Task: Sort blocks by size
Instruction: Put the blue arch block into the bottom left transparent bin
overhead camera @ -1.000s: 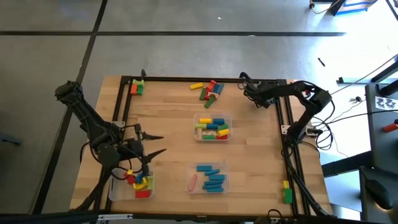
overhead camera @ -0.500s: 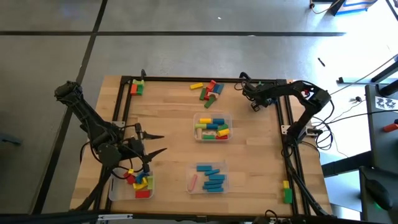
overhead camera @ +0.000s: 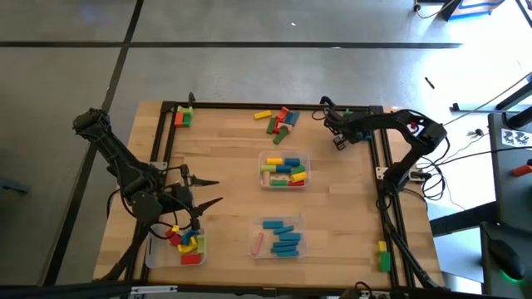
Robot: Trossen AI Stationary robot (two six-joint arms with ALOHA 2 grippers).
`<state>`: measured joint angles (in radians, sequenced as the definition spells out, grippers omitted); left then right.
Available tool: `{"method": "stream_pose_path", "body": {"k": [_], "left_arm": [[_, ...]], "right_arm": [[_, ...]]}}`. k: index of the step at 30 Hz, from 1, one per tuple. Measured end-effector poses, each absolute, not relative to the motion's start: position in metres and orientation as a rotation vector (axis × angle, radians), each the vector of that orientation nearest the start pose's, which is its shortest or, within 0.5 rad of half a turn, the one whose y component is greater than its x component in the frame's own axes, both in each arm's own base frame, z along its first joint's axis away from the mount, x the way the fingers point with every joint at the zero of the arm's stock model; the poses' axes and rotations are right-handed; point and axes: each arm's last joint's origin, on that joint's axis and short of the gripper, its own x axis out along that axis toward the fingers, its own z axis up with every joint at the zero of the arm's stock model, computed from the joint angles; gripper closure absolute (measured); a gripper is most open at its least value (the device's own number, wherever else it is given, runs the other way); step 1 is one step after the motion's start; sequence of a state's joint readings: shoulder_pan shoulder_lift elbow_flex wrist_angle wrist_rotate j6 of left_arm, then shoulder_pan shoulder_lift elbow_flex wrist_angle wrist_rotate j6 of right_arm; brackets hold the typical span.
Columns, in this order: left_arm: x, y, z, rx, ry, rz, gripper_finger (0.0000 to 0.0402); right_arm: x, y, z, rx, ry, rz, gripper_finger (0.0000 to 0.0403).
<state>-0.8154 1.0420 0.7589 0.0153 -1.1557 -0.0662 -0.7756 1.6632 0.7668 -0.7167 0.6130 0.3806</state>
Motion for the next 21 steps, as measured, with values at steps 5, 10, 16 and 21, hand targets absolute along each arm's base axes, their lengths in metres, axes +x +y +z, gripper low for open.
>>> {"method": "stream_pose_path", "body": {"k": [5, 10, 16, 21], "left_arm": [[0.167, -0.139, 0.3, 0.156, 0.137, 0.343, 0.0192], [0.167, -0.139, 0.299, 0.159, 0.14, 0.343, 0.0192], [0.167, -0.139, 0.299, 0.159, 0.139, 0.343, 0.0192], [0.167, -0.139, 0.299, 0.159, 0.139, 0.343, 0.0192]], "right_arm": [[0.155, -0.186, 0.127, 0.346, 1.486, -1.507, 0.0381], [0.152, -0.191, 0.116, 0.344, 1.526, -1.549, 0.0381], [0.159, -0.193, 0.112, 0.33, 1.604, -1.51, 0.0389], [0.161, -0.193, 0.11, 0.351, 1.637, -1.409, 0.0399]]}}
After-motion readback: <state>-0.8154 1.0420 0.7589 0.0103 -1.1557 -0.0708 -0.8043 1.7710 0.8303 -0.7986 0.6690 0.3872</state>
